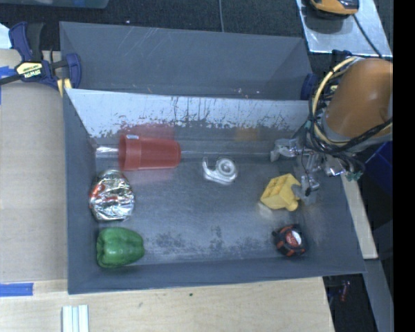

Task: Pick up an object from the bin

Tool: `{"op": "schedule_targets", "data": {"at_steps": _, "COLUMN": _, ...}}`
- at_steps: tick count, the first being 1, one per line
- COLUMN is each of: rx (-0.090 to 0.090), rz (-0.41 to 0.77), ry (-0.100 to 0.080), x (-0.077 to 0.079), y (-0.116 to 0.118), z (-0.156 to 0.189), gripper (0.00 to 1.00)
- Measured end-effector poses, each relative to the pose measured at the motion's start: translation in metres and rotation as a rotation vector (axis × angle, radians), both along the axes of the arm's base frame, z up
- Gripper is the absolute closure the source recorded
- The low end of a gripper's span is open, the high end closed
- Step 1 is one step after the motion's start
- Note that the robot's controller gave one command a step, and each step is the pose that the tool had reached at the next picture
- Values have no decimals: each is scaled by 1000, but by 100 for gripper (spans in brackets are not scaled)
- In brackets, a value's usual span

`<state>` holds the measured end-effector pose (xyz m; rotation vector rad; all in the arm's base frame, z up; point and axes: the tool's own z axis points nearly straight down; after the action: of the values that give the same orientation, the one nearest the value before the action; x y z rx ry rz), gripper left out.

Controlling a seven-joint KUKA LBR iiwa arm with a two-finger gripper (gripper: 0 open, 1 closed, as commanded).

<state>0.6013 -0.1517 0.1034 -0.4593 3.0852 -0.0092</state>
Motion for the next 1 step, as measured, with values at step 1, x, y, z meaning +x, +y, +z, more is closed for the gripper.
{"op": "schedule_targets", "data": {"at_steps": 1, "rx": 4, "rz": 22, "ry": 7, "x": 4, "y": -4, "z": -34, "gripper": 0}}
